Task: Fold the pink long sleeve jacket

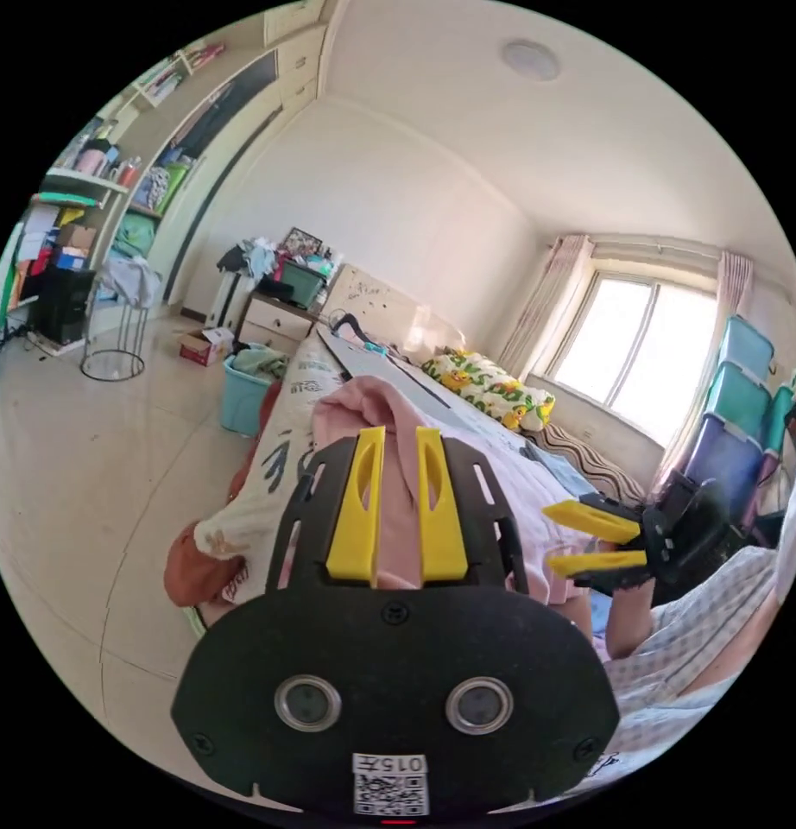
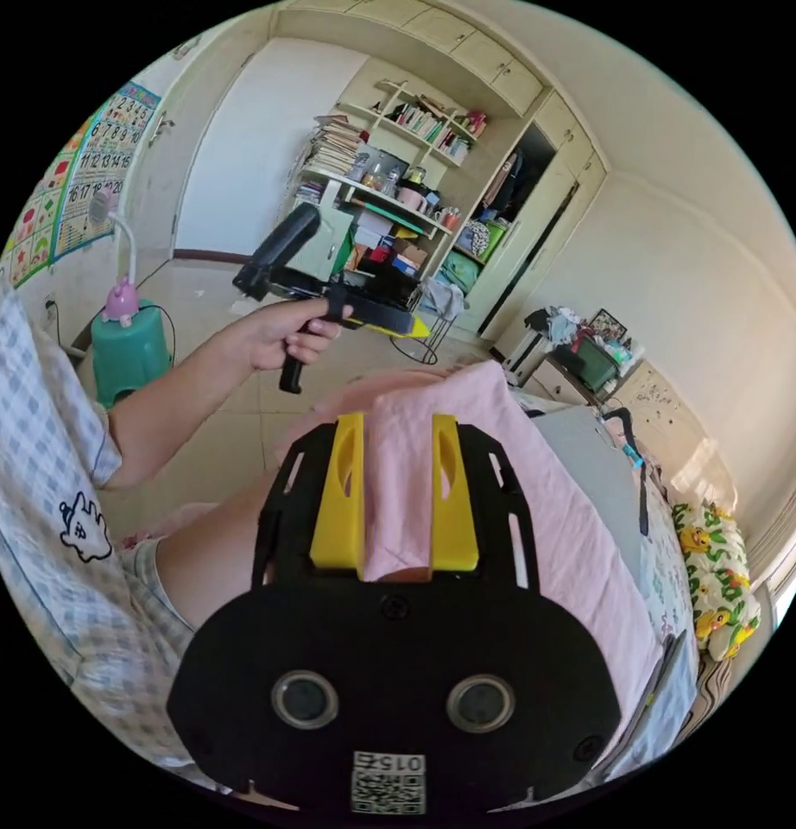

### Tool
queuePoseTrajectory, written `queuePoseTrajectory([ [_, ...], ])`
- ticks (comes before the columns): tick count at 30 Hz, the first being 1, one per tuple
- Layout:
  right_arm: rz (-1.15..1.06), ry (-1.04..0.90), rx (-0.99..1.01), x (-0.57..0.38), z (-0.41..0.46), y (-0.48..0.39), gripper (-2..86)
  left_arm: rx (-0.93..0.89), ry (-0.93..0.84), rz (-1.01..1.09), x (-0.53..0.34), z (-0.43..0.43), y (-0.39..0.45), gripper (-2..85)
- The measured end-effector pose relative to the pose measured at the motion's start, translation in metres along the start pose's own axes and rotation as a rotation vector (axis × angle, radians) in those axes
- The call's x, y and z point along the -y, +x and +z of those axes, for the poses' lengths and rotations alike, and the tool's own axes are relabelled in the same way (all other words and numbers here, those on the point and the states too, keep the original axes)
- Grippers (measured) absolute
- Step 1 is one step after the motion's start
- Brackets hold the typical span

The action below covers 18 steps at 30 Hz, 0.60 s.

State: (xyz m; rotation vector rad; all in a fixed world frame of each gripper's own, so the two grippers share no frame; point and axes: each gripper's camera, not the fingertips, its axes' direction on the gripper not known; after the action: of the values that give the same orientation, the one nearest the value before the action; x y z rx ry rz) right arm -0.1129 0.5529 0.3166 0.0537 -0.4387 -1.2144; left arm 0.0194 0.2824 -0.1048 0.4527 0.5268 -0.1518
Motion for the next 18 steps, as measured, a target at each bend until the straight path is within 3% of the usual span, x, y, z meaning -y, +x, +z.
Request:
queuePoseTrajectory([
  [3, -0.024, -0.035, -0.038, 0.019, 0.030, -0.006, 12.8, 0.275, -0.112, 0.184, 0.032, 0.062, 0.027, 7.5],
  [9, -0.051, -0.173, -0.117, 0.022, 0.081, -0.004, 9.9, 0.408, -0.265, 0.445, 0.051, 0.175, 0.059, 12.2],
  [13, -0.025, -0.136, -0.149, 0.018, 0.077, 0.006, 3.3, 0.350, -0.267, 0.452, 0.054, 0.208, 0.055, 9.8],
  [18, 0.098, -0.030, 0.015, 0.018, 0.044, 0.036, -0.7, 0.290, -0.265, 0.391, 0.067, 0.225, 0.046, 3.8],
])
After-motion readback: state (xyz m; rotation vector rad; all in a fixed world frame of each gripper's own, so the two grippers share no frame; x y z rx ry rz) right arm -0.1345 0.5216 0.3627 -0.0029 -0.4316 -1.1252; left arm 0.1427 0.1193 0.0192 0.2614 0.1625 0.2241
